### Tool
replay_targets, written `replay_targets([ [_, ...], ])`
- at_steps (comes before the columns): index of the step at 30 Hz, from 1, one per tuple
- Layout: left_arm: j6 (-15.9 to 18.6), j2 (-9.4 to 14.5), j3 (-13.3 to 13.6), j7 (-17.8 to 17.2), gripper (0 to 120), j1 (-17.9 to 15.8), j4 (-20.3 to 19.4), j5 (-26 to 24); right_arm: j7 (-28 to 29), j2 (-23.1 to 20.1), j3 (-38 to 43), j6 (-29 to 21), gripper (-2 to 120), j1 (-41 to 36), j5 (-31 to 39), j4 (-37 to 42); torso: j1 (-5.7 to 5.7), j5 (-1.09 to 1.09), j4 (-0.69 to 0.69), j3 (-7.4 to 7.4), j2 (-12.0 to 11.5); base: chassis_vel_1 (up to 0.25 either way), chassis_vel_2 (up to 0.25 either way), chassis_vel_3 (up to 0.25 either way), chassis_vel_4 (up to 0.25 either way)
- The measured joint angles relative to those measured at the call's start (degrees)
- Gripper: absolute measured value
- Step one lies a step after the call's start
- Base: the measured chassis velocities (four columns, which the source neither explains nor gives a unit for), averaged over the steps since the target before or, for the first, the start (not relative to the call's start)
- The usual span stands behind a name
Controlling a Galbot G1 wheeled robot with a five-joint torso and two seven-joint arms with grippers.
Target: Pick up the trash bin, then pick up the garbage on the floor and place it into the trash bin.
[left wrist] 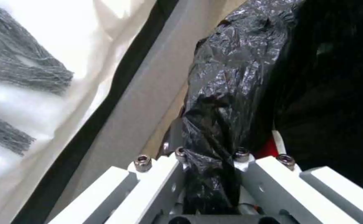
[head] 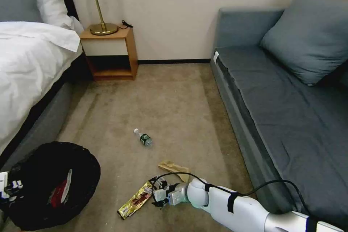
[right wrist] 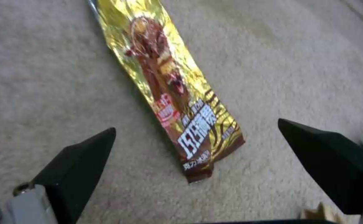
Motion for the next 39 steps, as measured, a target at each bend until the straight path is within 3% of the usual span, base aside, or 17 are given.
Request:
replay_targets([
  [9, 0.02, -0.17, 0.26, 0.0, 3, -0.24, 0.0, 0.0, 1.44, 2.2, 0.73, 0.61, 96, -0.26, -0.92, -2.74, 0.0, 0.0, 0.0, 0.0, 0.0, 0.0, 0.0, 0.0, 0.0],
  [15, 0.02, -0.15, 0.02, 0.0, 3, -0.16, 0.0, -0.23, 1.32, 3.47, 0.74, 1.46, 77, -0.07, -4.12, -4.39, 0.0, 0.0, 0.01, 0.0, 0.0, 0.0, 0.0, 0.0, 0.0],
  [17, 0.02, -0.2, -0.22, 0.02, 3, 0.02, -0.26, -0.54, 1.32, 4.2, 1.17, 2.55, 57, -0.1, -5.63, -5.93, 0.0, 0.0, 0.0, 0.0, 0.0, 0.0, 0.0, 0.0, 0.0],
  [24, 0.02, -0.18, -0.27, 0.02, 3, -0.05, -0.43, -0.61, 1.34, 4.54, 1.46, 3.06, 37, -0.17, -5.67, -6.21, 0.0, 0.0, 0.0, 0.0, 0.0, 0.0, 0.0, 0.0, 0.0],
  [26, 0.02, -0.17, -0.28, 0.04, 3, -0.07, -0.47, -0.64, 1.37, 4.89, 1.46, 3.53, 25, -0.16, -6.06, -6.84, 0.0, 0.0, 0.0, 0.0, 0.0, 0.0, 0.0, 0.0, 0.0],
  [33, 0.02, -0.35, -0.52, 0.04, 3, 0.14, -0.47, -0.66, 1.37, 5.27, 2.06, 4.37, 2, -0.38, -6.86, -7.36, 0.0, 0.0, 0.0, 0.0, 0.0, 0.0, 0.0, 0.0, 0.0],
  [39, 0.02, -0.55, -0.59, 0.04, 3, 0.16, -0.52, -0.7, 1.43, 4.28, 4.13, 4.43, 0, -1.6, -6.58, -6.12, -0.01, 0.0, 0.0, 0.0, 0.0, 0.0, 0.0, 0.0, 0.0],
])
